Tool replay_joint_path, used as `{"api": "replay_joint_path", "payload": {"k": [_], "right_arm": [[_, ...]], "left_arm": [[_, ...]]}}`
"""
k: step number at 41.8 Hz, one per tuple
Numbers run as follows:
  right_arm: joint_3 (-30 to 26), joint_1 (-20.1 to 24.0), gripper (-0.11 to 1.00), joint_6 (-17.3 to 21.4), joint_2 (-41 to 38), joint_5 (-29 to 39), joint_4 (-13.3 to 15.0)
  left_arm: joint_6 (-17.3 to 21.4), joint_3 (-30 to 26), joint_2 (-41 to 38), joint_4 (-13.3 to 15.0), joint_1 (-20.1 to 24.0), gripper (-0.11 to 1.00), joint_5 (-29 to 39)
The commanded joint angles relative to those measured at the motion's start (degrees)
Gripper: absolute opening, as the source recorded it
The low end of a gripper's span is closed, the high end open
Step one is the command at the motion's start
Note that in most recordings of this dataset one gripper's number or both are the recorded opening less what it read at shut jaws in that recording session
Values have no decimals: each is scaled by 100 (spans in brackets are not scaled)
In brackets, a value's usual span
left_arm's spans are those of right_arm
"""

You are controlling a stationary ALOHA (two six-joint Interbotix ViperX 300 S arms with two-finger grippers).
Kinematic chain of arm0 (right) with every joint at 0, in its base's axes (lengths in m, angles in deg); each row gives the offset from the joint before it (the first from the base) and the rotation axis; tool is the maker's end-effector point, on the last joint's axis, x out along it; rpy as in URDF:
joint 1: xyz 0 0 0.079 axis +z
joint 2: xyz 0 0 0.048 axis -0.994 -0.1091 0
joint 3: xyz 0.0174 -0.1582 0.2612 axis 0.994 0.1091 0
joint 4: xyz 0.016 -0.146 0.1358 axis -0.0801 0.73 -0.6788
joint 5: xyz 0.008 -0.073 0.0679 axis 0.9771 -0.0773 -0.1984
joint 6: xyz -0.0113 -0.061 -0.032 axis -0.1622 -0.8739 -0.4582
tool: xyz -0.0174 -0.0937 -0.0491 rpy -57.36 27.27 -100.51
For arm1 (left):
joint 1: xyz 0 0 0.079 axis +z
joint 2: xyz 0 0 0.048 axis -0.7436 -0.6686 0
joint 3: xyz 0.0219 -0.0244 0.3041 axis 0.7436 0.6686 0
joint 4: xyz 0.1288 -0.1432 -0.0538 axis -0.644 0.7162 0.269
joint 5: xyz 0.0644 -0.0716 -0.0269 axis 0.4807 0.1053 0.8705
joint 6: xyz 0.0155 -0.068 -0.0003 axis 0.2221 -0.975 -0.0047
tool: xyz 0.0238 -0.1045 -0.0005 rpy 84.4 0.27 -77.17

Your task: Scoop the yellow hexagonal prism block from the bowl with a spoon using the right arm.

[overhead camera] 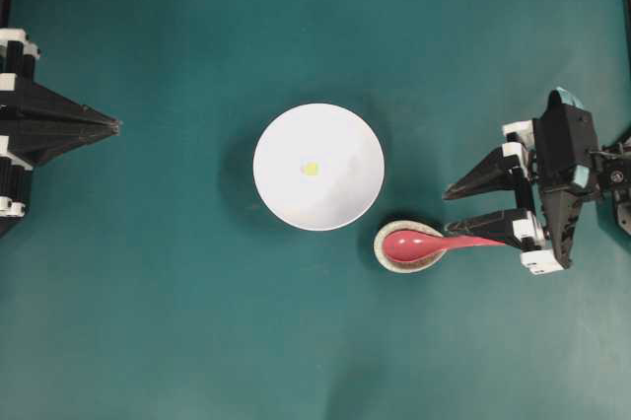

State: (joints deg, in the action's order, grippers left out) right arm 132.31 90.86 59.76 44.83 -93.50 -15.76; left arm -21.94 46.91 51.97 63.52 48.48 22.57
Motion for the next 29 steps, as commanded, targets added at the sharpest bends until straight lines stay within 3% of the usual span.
{"api": "replay_joint_path", "payload": {"k": [1,17,29], "right_arm": [[70,0,54,-26,-70,-369,9],[738,123,53,-211,-1090,-2417,-18],[879,404,53,-501,-1995,-3595,-316]], "left_arm": [[18,-70,-53,-18,9,0,-44],[9,-70,-53,-18,9,0,-44],[-9,-70,-53,-18,26,0,-18]]}}
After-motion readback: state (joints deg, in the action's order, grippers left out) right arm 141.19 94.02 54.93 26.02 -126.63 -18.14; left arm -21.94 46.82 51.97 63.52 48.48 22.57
